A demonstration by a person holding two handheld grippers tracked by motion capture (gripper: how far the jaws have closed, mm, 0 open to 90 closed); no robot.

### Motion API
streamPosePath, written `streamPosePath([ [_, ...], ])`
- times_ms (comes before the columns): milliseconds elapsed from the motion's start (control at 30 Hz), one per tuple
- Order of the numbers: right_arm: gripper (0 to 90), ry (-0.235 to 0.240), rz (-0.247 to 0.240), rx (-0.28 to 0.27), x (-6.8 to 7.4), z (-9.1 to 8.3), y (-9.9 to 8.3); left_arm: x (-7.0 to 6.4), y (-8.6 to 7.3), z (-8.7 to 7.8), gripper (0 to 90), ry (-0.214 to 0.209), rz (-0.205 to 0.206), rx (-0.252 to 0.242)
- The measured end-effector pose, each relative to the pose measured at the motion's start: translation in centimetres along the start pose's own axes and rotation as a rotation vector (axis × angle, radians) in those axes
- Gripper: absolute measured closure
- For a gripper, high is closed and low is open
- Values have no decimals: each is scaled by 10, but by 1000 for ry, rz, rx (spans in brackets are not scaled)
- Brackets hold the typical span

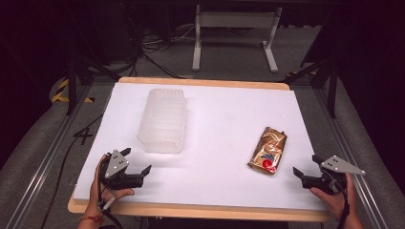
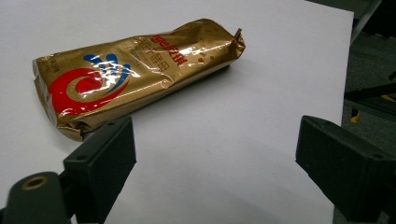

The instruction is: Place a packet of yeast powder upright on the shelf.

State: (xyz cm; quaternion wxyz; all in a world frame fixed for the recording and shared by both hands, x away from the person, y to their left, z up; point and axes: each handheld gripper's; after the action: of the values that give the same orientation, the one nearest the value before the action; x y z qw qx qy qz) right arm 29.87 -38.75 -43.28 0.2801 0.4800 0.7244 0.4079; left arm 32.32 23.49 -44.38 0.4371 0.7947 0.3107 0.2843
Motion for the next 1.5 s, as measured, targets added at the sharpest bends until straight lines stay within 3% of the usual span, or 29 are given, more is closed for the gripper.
streamPosePath([
  [300,124,27,9,12,-1,3,2,0,-1,1,80,-9,21,6],
  [400,125,30,3,16,1,3,3,1,0,0,80,-10,7,-6],
  [500,118,58,29,14,2,2,7,0,0,-3,80,-11,6,-13],
  [600,137,65,-6,-2,4,2,21,-1,0,-4,80,-3,9,-7],
  [833,150,90,14,-14,5,9,39,-2,-1,-3,80,0,11,5],
  [967,147,84,-1,-10,7,11,47,-2,-1,-3,80,-1,13,7],
  [1033,164,75,6,-13,5,18,64,-3,-1,-2,81,0,12,9],
  [1367,164,71,15,13,6,50,90,-5,-1,2,81,-15,24,24],
  [1500,167,65,-15,0,8,53,97,-6,-1,2,81,-19,29,28],
])
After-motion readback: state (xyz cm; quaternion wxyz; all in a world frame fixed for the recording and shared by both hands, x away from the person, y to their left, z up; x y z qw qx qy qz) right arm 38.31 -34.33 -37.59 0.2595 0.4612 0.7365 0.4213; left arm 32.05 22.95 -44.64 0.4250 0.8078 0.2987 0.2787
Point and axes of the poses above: each handheld gripper's, and its own axes: z roughly forward along the jaws, y roughly out of its top, x roughly to its left, and after that the axes turned 6 degrees about z, right-handed
